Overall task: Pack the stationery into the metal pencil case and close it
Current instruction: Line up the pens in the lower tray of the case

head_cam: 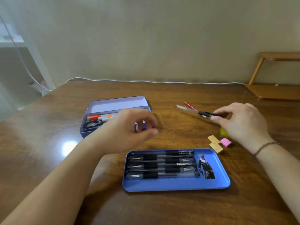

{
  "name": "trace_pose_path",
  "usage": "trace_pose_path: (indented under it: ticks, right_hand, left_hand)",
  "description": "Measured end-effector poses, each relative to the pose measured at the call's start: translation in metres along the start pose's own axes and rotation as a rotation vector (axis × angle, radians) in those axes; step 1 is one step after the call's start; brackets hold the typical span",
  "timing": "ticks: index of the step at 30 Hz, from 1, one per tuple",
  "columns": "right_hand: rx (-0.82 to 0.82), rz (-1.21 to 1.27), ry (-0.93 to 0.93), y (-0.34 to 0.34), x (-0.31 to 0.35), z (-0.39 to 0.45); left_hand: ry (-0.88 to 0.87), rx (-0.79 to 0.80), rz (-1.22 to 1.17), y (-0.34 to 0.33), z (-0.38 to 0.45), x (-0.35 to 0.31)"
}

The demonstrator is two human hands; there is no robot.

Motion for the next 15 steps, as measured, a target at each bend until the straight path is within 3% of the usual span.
trace_pose_path:
  ticks: [2,4,7,10,15]
  right_hand:
    - [0.016,0.225,0.062,0.018,0.009,-0.011]
    - [0.267,0.518,0.090,0.037,0.026,-0.027]
    - [0.636,0.524,0.223,0.050,0.056,-0.051]
    - [0.789,0.365,0.329,0.047,0.072,-0.066]
    - [0.768,0.228,0.394,0.041,0.071,-0.071]
  left_hand:
    - [0.119,-0.310,0.035,0.005,0.002,0.008]
    - [0.266,-0.610,-0.005,0.017,0.003,0.016]
    - [0.290,-0.728,-0.150,0.029,0.003,0.018]
    - [0.154,-0.515,-0.152,0.021,0.002,0.007]
    - [-0.025,0.079,0.022,0.007,-0.003,0.001]
Point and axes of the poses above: each hand's wrist, its own z-axis towards the middle knuckle, its own y-axis out of the back of the hand, x = y × z, the point moved 1 cm from there along z, towards the middle knuckle, and after that the axes turned 2 degrees about -y, right-handed, at the moved point
